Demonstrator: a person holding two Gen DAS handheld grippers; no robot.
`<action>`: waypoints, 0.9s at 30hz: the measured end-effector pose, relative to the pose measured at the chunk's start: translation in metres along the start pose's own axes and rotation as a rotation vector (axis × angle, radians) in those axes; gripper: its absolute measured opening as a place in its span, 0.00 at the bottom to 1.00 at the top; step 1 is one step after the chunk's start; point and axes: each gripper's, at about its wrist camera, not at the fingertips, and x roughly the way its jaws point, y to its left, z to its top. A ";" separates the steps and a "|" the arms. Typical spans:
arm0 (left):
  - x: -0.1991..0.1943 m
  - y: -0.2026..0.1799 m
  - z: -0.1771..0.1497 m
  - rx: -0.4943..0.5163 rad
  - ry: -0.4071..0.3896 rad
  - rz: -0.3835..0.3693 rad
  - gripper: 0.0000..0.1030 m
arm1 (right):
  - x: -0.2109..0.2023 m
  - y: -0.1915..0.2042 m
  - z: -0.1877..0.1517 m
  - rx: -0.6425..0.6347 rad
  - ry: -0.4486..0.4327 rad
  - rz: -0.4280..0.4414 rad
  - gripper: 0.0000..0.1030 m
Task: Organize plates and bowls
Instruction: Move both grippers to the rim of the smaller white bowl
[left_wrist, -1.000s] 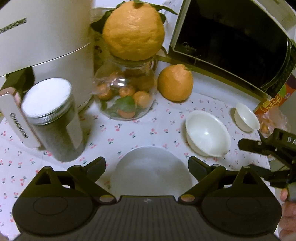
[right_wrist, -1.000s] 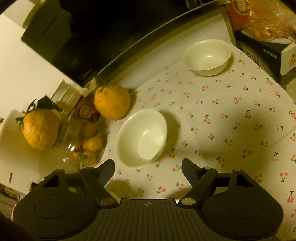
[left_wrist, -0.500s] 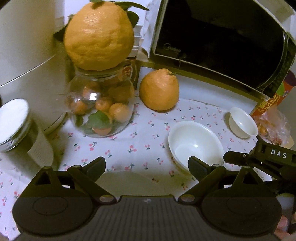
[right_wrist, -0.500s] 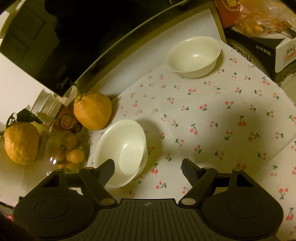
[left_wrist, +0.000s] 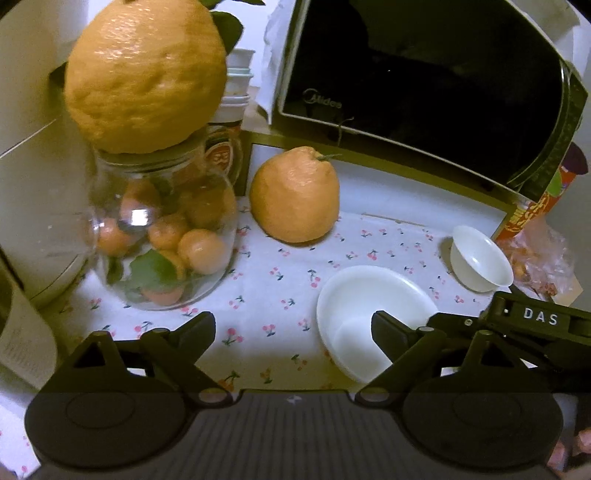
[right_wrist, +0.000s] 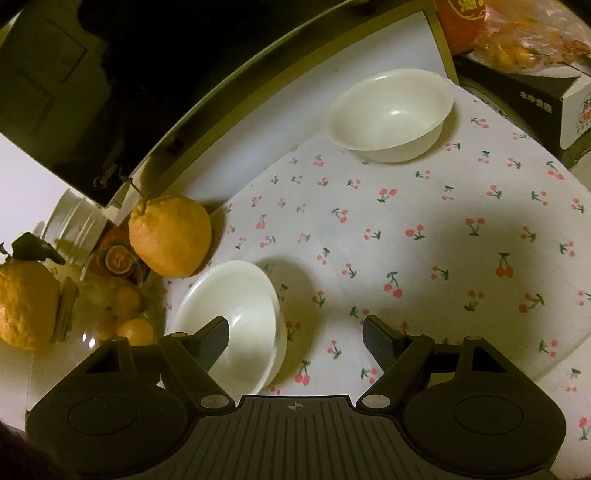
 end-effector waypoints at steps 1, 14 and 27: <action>0.002 0.000 0.000 0.000 0.002 -0.010 0.84 | 0.001 0.000 0.000 0.001 0.001 0.004 0.79; 0.018 0.002 -0.008 -0.025 0.079 -0.096 0.45 | 0.007 0.009 -0.003 -0.065 -0.016 0.030 0.70; 0.018 0.002 -0.011 -0.025 0.102 -0.140 0.15 | 0.012 0.021 -0.011 -0.154 0.001 0.050 0.17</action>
